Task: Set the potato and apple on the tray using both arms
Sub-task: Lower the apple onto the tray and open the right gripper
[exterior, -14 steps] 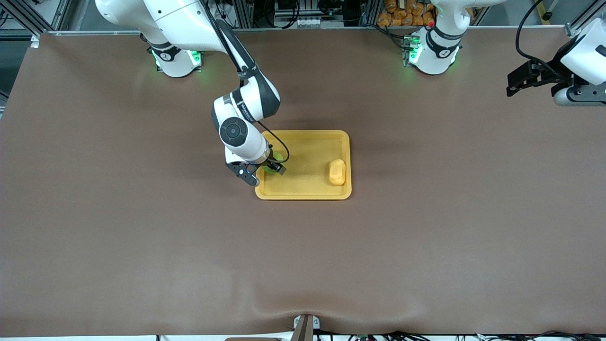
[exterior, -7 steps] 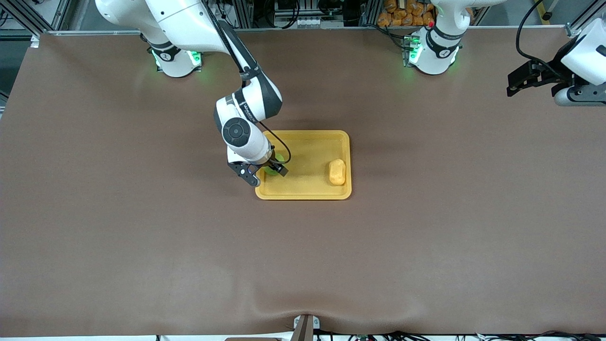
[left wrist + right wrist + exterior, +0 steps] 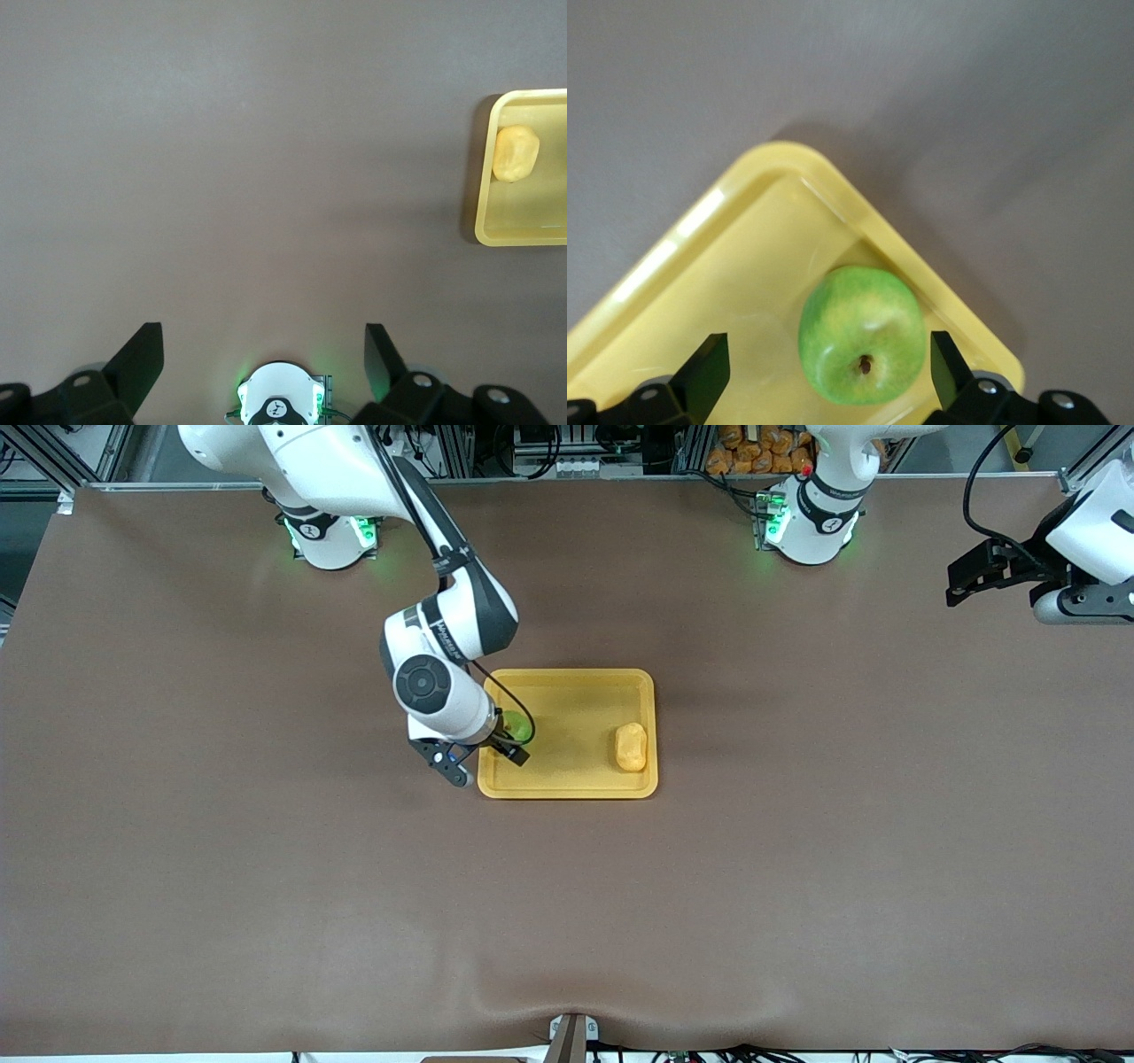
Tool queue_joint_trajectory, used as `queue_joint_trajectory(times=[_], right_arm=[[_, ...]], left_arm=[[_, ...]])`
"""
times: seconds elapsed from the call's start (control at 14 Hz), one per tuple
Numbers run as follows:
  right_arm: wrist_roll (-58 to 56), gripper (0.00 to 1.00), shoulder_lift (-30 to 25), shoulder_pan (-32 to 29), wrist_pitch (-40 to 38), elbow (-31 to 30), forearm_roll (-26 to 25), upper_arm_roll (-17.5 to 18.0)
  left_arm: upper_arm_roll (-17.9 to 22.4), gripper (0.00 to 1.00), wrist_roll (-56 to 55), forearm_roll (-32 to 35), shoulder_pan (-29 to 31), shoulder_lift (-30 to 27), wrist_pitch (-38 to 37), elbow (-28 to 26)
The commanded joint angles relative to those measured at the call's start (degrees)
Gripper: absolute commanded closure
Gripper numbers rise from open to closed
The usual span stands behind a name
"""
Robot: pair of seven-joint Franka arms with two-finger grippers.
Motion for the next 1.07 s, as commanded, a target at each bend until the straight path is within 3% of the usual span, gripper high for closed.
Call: queue_joint_trajectory(times=[0.0, 0.5, 1.0], right_arm=[[0.41, 0.00, -0.67, -0.44, -8.38, 5.70, -1.35, -2.93], [-1.79, 0.00, -2.77, -2.11, -22.36, 12.74, -2.67, -9.44], [-11.35, 0.00, -6.99, -2.37, -34.84, 13.89, -2.50, -21.73]], left_arm=[[-0.42, 0.00, -0.03, 0.24, 0.31, 0.15, 1.25, 0.00], [-0.42, 0.00, -0.03, 0.24, 0.31, 0.42, 1.70, -0.09], [-0.42, 0.00, -0.03, 0.32, 0.31, 0.42, 1.70, -0.09]])
